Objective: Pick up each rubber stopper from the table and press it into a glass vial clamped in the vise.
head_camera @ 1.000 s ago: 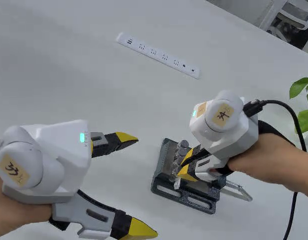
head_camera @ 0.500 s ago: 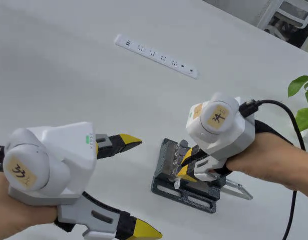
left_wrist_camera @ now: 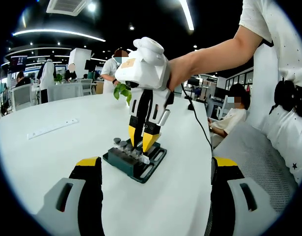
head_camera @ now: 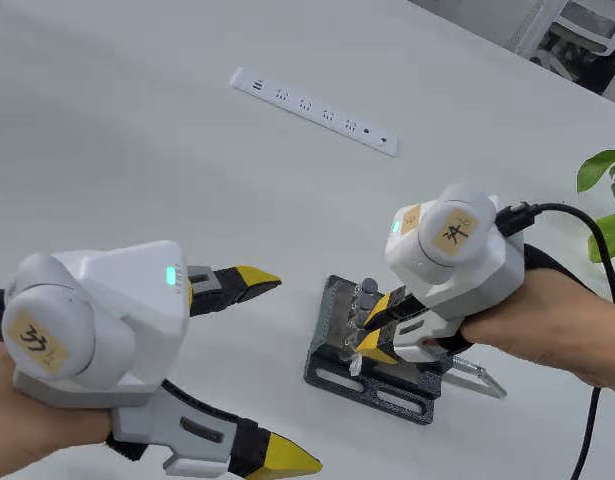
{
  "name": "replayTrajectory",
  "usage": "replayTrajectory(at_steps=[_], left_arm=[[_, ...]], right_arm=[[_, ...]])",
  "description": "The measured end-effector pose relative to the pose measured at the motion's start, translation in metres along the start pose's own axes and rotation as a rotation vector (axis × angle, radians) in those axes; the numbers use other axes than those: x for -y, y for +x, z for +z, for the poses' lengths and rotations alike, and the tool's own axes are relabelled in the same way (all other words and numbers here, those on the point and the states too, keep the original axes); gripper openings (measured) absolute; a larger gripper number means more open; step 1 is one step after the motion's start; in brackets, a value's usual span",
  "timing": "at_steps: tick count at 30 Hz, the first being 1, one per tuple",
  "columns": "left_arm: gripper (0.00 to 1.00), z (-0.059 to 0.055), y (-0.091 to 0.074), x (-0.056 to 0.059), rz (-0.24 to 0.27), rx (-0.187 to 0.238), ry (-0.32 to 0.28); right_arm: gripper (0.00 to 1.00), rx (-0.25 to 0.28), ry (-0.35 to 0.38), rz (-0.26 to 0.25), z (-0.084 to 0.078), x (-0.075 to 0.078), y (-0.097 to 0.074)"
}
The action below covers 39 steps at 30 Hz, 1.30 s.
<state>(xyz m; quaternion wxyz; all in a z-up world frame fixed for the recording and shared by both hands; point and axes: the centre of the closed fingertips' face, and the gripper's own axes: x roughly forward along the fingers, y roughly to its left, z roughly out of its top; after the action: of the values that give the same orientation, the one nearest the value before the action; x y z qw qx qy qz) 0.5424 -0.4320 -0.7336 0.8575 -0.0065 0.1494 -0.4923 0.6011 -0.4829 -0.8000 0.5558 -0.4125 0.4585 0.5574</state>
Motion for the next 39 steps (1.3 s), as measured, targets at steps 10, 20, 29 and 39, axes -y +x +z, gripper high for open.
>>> replayTrajectory(at_steps=[10, 20, 29, 39], left_arm=[[0.91, 0.0, -0.001, 0.001, -0.001, -0.004, -0.003], [0.9, -0.003, -0.002, 0.0, -0.005, -0.003, -0.009], [0.9, -0.003, -0.002, 0.0, -0.004, 0.0, -0.017], [0.89, -0.004, -0.001, -0.001, -0.004, 0.006, -0.02]], right_arm=[[0.03, 0.036, 0.013, 0.003, 0.001, 0.002, -0.012], [0.01, 0.039, 0.004, 0.016, 0.004, 0.0, -0.007], [0.01, 0.034, 0.004, 0.023, 0.003, 0.001, -0.003], [0.01, 0.024, -0.008, 0.025, 0.001, 0.001, -0.002]])
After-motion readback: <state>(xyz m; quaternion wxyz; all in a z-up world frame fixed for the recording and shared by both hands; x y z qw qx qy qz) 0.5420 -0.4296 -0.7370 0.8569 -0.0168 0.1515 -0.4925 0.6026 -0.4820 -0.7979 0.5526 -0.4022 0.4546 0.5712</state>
